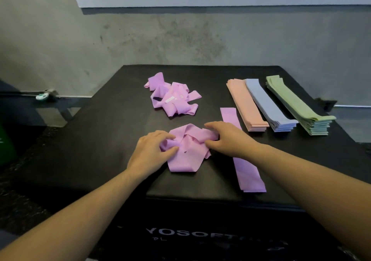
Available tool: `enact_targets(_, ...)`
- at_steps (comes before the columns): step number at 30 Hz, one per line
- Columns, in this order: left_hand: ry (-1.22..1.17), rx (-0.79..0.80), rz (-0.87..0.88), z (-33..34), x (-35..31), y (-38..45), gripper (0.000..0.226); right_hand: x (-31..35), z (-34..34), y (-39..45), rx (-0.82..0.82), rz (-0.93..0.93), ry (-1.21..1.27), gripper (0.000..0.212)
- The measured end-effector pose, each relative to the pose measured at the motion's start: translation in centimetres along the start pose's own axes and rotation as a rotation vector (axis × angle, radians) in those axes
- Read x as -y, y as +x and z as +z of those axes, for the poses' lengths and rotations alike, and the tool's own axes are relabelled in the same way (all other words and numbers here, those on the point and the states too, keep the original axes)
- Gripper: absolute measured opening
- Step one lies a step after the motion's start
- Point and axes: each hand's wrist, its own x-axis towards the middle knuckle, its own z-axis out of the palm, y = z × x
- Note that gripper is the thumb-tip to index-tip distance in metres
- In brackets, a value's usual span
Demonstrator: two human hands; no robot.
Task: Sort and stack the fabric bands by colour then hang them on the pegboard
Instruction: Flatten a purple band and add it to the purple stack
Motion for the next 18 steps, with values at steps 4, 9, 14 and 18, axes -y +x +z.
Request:
enact_targets(4, -0.07, -0.038, 0.007, 0.1, 0.2, -0.3, 0.01, 0.2, 0.3, 0.4, -0.031, 0.028, -0.08, 0.03)
enact_targets(9, -0.179, -0.107, -0.05, -0.2, -0.1, -0.5, 0.006, 1.5, -0.4, 0.1, -0.163, 0.09, 0.134, 0.008)
enact_targets(14, -0.244, -0.038, -0.125, -1.0, -0.3, -0.4, 0.013, 3.3, -2.8, -0.6, -0.297, 0.136, 0.546, 0.01)
enact_targets(18, -0.337, -0.03, -0.162, -2.3, -2.4, -0.7, 0.026, 5.0, -4.6, -1.5, -0.286, 0.076, 0.7, 0.022)
